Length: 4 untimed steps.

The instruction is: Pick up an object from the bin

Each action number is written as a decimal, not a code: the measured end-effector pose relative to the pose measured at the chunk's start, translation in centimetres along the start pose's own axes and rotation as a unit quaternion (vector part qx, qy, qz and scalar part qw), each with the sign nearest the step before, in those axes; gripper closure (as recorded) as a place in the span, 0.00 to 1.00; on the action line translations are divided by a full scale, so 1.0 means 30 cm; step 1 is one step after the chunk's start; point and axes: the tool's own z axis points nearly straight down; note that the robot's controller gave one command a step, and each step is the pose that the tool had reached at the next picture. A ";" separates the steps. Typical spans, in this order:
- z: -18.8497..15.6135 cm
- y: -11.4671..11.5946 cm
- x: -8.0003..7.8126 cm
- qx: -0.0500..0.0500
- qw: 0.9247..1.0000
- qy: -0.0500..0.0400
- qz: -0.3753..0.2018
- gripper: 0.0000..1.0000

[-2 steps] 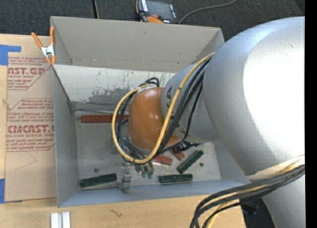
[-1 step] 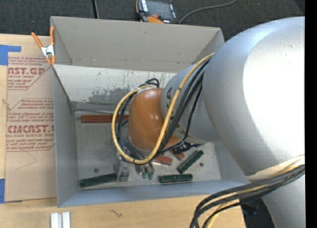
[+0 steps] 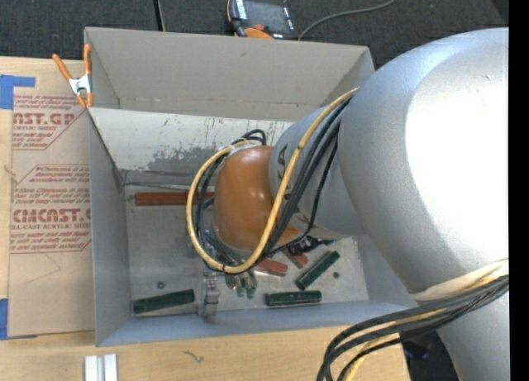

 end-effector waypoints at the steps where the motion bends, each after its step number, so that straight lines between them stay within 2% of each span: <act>1: 0.002 -0.001 0.006 0.001 1.000 0.004 0.000 1.00; 2: 0.000 0.000 0.000 0.000 1.000 0.000 0.000 0.00; 3: -0.154 -0.015 -0.052 0.000 0.989 0.001 -0.151 0.00; 4: -0.014 0.291 -0.012 -0.001 0.952 0.000 -0.305 0.00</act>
Offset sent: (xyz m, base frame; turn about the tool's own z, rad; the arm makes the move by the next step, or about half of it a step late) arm 0.0000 0.0000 0.0000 0.0000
